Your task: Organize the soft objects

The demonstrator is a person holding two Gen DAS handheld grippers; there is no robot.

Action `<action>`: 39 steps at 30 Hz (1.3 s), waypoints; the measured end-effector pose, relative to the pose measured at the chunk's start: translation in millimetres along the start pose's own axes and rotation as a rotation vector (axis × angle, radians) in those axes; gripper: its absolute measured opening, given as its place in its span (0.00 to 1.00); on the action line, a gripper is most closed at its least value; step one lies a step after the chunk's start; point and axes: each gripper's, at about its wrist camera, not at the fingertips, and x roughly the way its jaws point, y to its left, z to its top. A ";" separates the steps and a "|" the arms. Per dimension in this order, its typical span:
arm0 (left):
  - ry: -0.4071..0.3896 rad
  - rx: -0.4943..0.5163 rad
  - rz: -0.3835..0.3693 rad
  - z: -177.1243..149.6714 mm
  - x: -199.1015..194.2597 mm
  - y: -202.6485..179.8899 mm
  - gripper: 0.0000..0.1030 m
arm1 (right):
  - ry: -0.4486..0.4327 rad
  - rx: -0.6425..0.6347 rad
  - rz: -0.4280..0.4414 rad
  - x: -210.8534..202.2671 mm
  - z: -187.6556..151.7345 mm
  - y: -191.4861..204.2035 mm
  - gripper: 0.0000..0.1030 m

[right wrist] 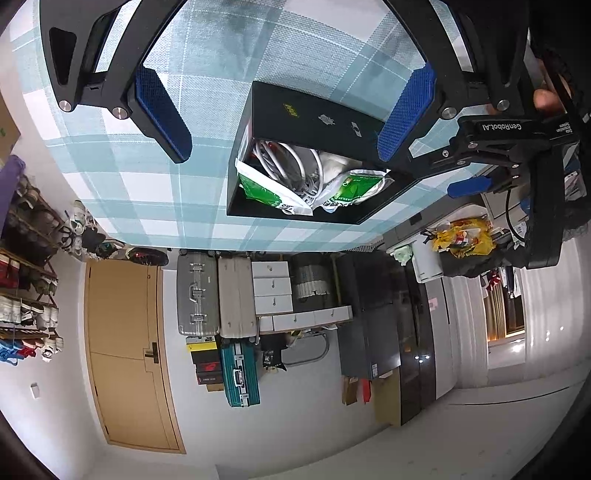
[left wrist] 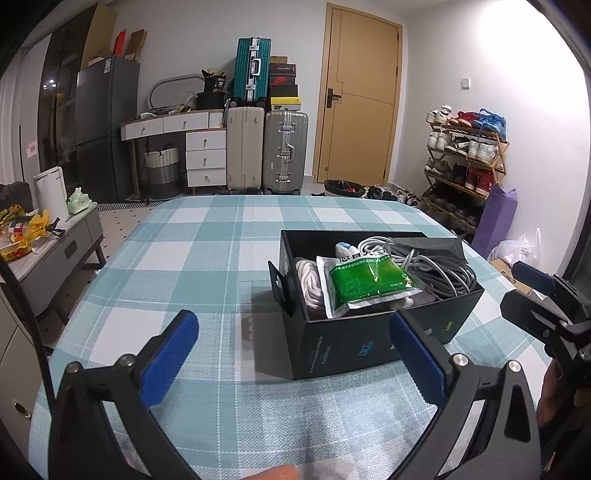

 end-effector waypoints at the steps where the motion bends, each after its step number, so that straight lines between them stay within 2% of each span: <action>1: -0.003 0.001 0.003 -0.1 -0.3 -0.2 1.00 | 0.000 0.000 0.001 0.1 0.3 0.2 0.99; 39: -0.020 -0.021 0.002 -1.0 -3.3 3.4 1.00 | -0.006 -0.001 -0.004 -1.6 1.1 2.5 0.99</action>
